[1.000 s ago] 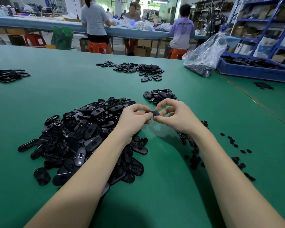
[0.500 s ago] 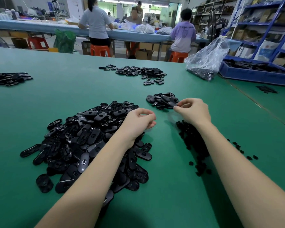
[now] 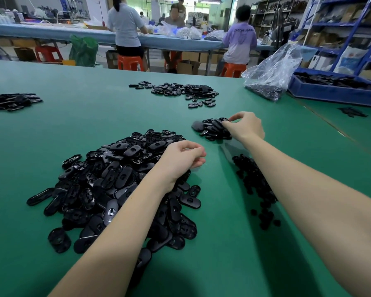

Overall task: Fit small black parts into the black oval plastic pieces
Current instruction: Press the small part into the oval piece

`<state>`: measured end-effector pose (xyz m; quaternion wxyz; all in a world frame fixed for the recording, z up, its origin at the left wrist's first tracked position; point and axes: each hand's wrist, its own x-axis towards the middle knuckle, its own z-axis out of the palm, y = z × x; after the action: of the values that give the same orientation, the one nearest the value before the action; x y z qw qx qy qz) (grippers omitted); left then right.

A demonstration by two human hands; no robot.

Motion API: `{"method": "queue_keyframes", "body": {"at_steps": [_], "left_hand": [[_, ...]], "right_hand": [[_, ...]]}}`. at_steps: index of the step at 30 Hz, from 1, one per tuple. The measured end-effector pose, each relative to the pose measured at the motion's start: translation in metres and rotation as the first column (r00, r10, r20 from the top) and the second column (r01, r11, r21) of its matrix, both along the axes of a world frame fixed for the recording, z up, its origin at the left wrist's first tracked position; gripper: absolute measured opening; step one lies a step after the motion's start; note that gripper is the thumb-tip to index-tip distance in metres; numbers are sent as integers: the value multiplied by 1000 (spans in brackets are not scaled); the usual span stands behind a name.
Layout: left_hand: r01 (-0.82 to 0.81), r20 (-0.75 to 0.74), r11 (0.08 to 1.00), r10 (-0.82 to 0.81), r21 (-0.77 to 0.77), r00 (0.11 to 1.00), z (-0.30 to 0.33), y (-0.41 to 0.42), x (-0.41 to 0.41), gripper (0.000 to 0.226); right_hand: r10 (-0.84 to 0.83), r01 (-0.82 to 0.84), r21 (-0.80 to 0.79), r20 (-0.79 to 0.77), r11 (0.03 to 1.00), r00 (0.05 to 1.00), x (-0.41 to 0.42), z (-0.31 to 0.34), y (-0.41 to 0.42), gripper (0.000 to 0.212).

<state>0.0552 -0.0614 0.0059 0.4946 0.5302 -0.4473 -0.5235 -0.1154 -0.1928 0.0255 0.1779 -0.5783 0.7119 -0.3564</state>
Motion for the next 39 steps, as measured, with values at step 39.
{"method": "queue_keyframes", "body": {"at_steps": [39], "left_hand": [[161, 789, 984, -45, -70, 613, 35, 20, -17, 17]], "right_hand": [[439, -407, 206, -139, 890, 888, -54, 8, 101, 7]]}}
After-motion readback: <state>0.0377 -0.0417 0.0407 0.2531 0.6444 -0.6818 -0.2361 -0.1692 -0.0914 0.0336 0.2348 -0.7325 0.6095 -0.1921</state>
